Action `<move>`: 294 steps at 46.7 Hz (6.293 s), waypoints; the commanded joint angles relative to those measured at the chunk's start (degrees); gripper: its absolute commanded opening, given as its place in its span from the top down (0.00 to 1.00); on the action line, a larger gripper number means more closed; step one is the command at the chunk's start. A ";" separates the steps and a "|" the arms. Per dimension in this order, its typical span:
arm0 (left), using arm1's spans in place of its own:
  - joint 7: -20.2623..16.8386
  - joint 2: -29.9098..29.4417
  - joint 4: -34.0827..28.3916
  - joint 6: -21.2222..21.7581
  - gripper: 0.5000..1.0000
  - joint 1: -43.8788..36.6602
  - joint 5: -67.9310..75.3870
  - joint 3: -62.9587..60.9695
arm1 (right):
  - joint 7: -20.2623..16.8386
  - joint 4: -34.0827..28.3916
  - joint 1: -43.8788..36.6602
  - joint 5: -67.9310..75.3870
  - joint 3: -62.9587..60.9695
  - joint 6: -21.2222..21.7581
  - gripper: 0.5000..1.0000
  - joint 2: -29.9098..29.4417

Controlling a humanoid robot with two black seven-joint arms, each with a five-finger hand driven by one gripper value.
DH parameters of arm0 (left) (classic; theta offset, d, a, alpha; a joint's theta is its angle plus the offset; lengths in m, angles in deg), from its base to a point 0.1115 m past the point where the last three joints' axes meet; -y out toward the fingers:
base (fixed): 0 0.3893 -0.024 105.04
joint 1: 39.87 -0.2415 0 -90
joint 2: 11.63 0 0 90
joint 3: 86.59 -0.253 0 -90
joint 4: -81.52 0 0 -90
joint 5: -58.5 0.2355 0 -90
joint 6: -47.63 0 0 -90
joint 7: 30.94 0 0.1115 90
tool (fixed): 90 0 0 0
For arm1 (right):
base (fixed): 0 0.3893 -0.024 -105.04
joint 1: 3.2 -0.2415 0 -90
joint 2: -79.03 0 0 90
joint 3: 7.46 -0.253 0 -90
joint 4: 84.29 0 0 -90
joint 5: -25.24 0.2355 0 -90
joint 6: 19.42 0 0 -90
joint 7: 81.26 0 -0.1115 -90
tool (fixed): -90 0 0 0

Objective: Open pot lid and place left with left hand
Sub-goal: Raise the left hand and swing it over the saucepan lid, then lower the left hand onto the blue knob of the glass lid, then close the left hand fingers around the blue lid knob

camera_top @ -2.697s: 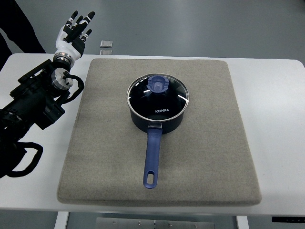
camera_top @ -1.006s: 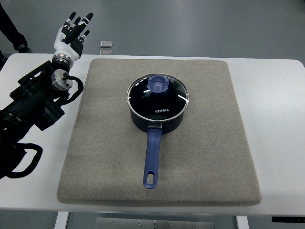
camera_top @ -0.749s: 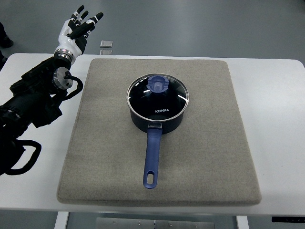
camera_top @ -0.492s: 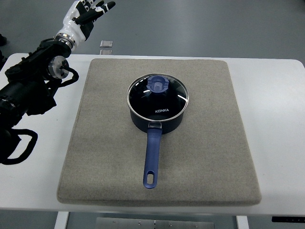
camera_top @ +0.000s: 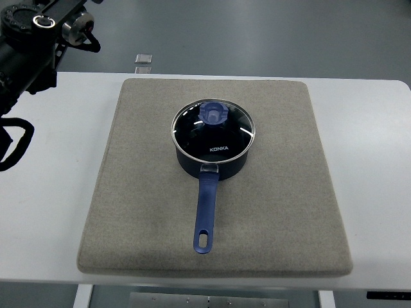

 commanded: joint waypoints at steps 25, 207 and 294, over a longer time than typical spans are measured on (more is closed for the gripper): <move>-5.72 -4.27 25.67 5.91 0.06 2.26 51.45 -5.17 | 0.00 0.06 0.00 0.00 0.00 0.00 0.17 0.00; -5.72 -12.53 40.35 -5.16 0.11 4.82 67.53 -17.30 | 0.00 -0.03 0.00 0.00 0.00 0.00 0.17 0.00; -5.72 -10.51 38.50 -4.99 0.05 4.73 66.74 -17.21 | 0.00 -0.03 0.00 0.00 0.00 0.00 0.17 0.00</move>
